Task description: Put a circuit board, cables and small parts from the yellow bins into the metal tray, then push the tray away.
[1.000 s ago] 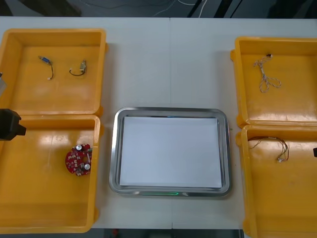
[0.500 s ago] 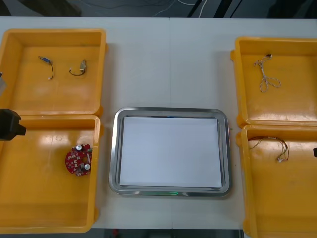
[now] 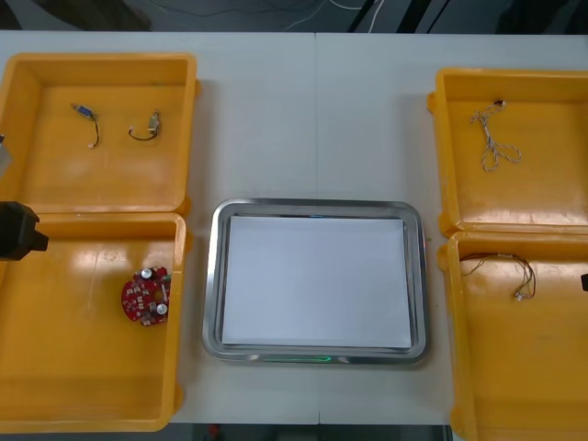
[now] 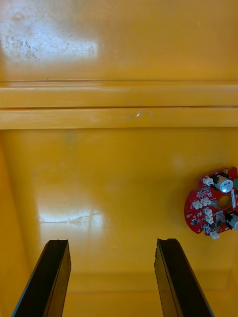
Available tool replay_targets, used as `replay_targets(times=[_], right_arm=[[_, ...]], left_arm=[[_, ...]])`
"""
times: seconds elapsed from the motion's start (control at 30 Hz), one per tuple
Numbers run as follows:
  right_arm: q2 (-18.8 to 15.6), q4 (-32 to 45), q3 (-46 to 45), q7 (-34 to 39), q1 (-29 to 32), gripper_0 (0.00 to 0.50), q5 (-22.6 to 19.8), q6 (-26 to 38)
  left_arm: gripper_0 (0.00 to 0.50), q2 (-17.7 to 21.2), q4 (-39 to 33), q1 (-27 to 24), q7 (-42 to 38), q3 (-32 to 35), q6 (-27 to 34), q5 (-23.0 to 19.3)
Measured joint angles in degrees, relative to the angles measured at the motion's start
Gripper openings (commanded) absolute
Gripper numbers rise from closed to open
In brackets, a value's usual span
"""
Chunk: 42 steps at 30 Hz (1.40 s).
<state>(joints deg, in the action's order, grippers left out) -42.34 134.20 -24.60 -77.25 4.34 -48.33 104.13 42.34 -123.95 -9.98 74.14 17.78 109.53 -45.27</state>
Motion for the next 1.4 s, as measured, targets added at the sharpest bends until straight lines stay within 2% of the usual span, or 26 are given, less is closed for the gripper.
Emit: replay_targets(times=[1.4], right_arm=[[0.00, 0.00, 0.00, 0.00, 0.00, 0.500, 0.00, 0.00]], left_arm=[[0.500, 0.00, 0.00, 0.00, 0.00, 0.00, 0.00, 0.00]])
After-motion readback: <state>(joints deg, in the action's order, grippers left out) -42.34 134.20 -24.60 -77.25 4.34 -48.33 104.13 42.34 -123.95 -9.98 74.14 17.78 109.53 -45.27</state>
